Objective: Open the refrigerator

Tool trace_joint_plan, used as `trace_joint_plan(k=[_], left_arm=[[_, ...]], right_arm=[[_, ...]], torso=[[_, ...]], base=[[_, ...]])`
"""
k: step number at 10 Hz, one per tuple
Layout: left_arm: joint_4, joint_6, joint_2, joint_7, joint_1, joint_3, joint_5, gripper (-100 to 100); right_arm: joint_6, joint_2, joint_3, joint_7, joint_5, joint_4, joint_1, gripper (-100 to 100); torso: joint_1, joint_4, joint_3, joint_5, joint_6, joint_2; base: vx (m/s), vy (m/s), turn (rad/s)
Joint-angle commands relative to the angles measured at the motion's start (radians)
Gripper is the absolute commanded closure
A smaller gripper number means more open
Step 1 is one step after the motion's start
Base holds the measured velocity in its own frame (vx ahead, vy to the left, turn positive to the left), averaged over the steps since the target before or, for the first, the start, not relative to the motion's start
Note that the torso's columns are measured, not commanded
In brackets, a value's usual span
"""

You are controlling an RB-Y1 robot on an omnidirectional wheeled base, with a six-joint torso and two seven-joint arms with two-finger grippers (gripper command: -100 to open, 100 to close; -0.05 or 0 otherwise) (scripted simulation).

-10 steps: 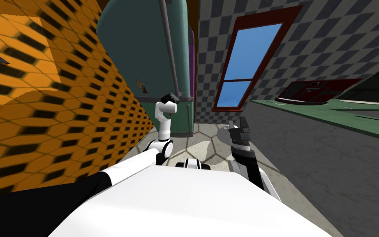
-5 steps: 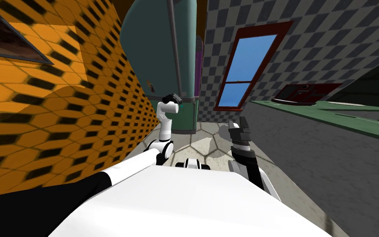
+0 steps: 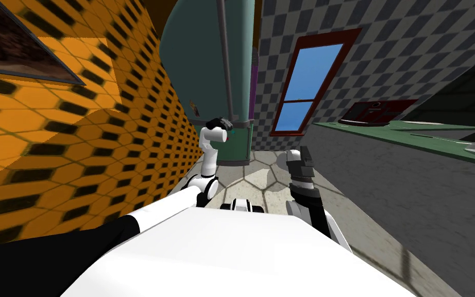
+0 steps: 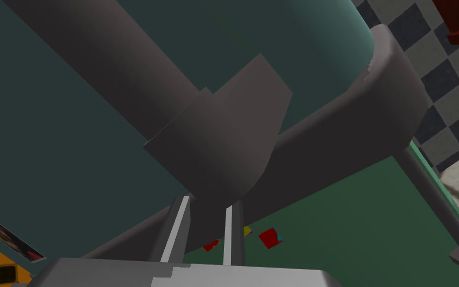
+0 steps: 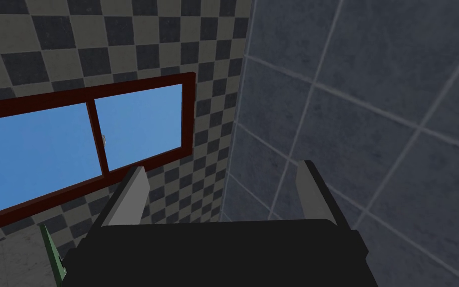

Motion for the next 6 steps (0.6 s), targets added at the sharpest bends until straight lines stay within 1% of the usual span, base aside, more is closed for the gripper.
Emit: trace_joint_plan(k=[1,2,3,4,5,6], left_arm=[[-0.017,-0.005,-0.001,-0.008,0.001,-0.016,0.030,100],[-0.020,-0.006,-0.005,-0.014,-0.002,-0.031,0.055,100],[-0.020,-0.006,-0.005,-0.014,-0.002,-0.031,0.055,100],[-0.023,-0.007,-0.010,-0.019,-0.004,-0.046,0.079,100],[-0.023,-0.007,-0.010,-0.019,-0.004,-0.046,0.079,100],[-0.026,-0.009,-0.014,-0.025,-0.007,-0.061,0.104,100]], right_arm=[[0.000,0.000,0.000,0.000,0.000,0.000,0.000,0],[0.000,0.000,0.000,0.000,0.000,0.000,0.000,0],[0.000,0.000,0.000,0.000,0.000,0.000,0.000,0],[0.000,0.000,0.000,0.000,0.000,0.000,0.000,0],[0.000,0.000,0.000,0.000,0.000,0.000,0.000,0],[0.000,0.000,0.000,0.000,0.000,0.000,0.000,0]], torso=[[0.001,0.001,-0.002,0.000,-0.001,-0.002],[-0.002,0.001,-0.002,0.000,-0.001,-0.003],[-0.002,0.001,-0.002,-0.001,0.001,-0.002],[-0.002,0.001,-0.003,-0.001,0.000,-0.004],[0.001,0.002,-0.002,0.000,0.000,-0.001],[0.000,0.002,-0.002,0.001,-0.001,-0.002]], base=[[-0.175,0.240,-0.023],[-0.159,0.231,-0.015],[-0.121,0.241,-0.035],[-0.140,0.270,-0.045],[-0.109,0.231,-0.047],[-0.164,0.267,-0.023]])
